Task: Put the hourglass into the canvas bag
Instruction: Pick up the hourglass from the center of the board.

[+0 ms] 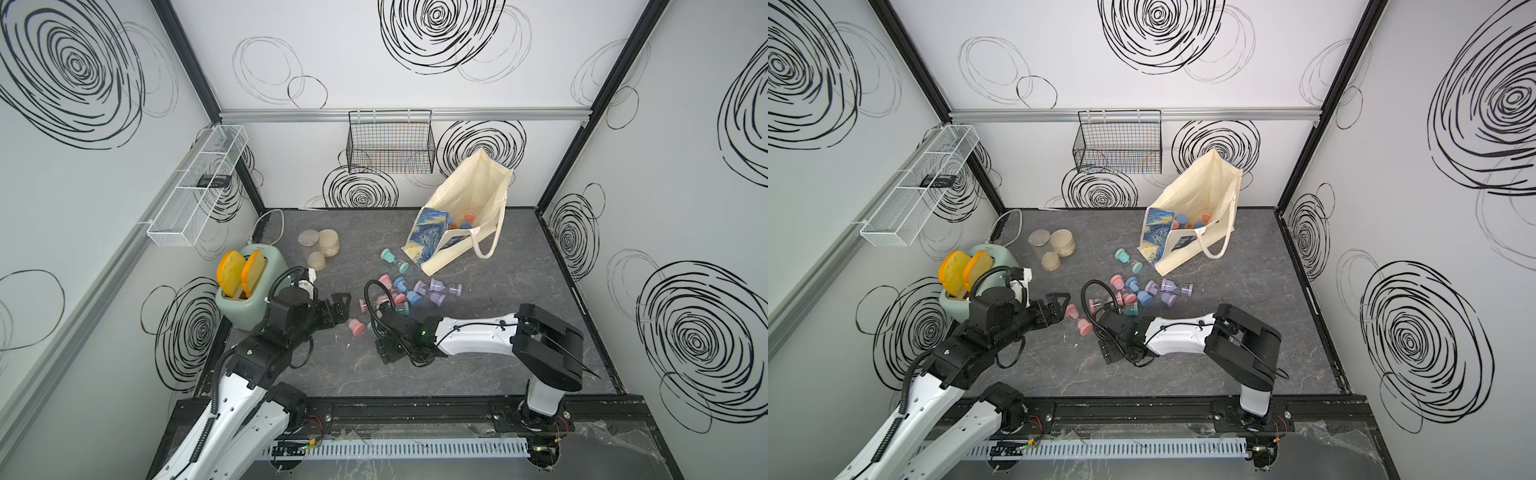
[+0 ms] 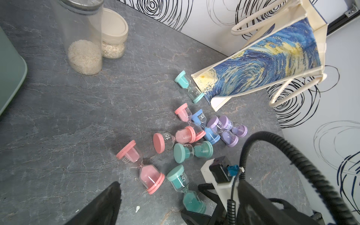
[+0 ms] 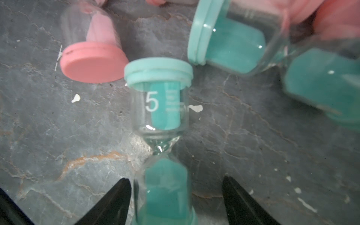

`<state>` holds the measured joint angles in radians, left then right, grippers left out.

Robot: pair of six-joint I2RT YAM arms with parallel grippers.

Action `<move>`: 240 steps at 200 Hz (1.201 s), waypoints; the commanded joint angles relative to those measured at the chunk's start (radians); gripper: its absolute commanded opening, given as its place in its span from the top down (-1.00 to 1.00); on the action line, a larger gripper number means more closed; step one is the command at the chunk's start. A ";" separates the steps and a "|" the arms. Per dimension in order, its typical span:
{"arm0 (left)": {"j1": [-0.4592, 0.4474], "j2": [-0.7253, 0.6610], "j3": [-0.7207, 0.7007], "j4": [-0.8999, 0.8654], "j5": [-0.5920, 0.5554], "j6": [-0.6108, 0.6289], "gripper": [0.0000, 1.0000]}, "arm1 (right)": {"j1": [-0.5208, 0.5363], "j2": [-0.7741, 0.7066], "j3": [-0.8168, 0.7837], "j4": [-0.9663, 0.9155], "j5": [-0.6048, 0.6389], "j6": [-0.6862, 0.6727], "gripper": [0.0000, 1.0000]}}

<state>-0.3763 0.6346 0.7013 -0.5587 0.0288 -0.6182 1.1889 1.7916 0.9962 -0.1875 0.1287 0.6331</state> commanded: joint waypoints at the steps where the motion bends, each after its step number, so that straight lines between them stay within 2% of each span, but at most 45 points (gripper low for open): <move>1: 0.009 0.007 0.006 0.039 -0.013 -0.020 -0.92 | 0.015 0.036 0.002 -0.057 0.019 -0.017 -0.53; 76: 0.010 0.023 0.012 0.053 -0.010 -0.028 -0.92 | 0.033 0.039 -0.057 -0.040 0.045 -0.027 -0.25; 122: 0.013 0.031 0.010 0.069 -0.011 -0.034 -0.92 | 0.037 0.052 -0.040 -0.036 0.040 -0.033 -0.07; 176: 0.012 0.040 0.023 0.072 -0.006 -0.035 -0.92 | 0.035 0.008 -0.045 -0.019 0.032 -0.051 0.07; 240: 0.012 0.060 0.073 0.078 -0.008 -0.022 -0.92 | 0.014 -0.114 -0.078 0.019 -0.023 -0.060 0.19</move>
<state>-0.3710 0.6899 0.7307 -0.5209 0.0257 -0.6365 1.2133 1.7363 0.9264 -0.1581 0.1368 0.5716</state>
